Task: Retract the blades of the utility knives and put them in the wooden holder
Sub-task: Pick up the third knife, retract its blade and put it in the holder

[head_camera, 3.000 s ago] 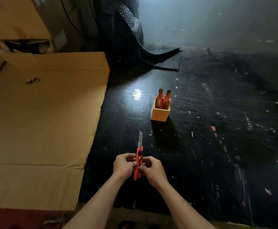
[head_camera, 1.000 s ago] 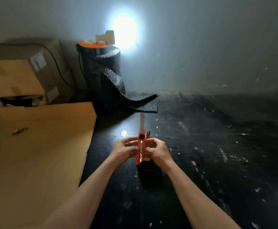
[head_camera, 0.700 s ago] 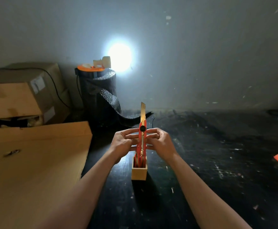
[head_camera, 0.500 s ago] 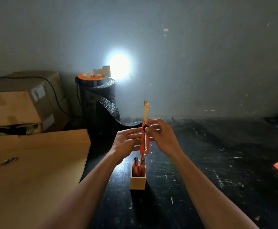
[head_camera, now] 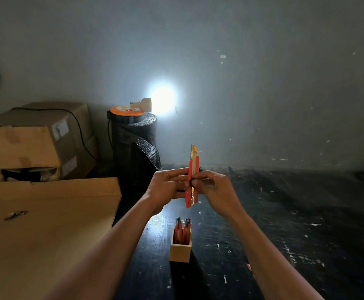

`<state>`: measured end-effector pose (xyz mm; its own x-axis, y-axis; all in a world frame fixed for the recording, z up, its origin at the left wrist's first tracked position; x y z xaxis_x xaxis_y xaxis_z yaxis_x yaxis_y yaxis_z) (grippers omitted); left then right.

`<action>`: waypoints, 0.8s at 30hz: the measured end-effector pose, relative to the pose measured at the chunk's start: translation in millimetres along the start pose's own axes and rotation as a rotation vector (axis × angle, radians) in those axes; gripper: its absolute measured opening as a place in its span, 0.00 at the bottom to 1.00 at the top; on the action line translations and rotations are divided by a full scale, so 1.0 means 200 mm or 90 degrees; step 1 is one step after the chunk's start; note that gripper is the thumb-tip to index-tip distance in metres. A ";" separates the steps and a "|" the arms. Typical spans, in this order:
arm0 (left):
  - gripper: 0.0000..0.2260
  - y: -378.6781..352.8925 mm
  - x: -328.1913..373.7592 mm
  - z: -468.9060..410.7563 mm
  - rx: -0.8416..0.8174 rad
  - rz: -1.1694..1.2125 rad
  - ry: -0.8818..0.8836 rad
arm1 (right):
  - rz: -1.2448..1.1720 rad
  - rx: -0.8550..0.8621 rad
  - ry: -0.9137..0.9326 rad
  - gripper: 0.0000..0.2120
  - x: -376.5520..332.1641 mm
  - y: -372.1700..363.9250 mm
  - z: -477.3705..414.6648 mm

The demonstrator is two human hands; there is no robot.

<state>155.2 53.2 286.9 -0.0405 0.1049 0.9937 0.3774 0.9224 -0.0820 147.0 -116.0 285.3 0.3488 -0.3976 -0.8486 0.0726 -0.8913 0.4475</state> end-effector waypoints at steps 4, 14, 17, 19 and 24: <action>0.19 0.00 0.01 0.02 -0.002 -0.011 0.005 | -0.005 -0.018 0.003 0.06 -0.02 0.01 0.03; 0.18 0.00 0.12 0.03 0.014 0.014 -0.014 | -0.005 -0.014 -0.020 0.10 -0.04 -0.05 0.07; 0.18 0.01 0.14 0.03 0.017 0.018 -0.022 | -0.019 -0.003 -0.020 0.11 -0.05 -0.06 0.08; 0.18 0.00 0.15 0.03 0.015 0.020 -0.025 | -0.013 -0.006 -0.017 0.09 -0.05 -0.05 0.08; 0.18 0.00 0.15 0.03 0.015 0.021 -0.026 | 0.018 -0.025 0.005 0.08 -0.07 -0.04 0.09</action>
<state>149.3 58.8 315.4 -0.0660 0.1501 0.9865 0.3574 0.9266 -0.1171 125.5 -106.3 288.1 0.3581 -0.4207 -0.8336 0.0993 -0.8705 0.4820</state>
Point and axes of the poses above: each hand's wrist, its own z-axis away from the middle knuckle, its own y-axis out of the back of the hand, x = y × z, the point moved 3 cm from there along -z, towards the middle knuckle, and after that the axes turned 10 degrees about -x, right-handed, at the moved point
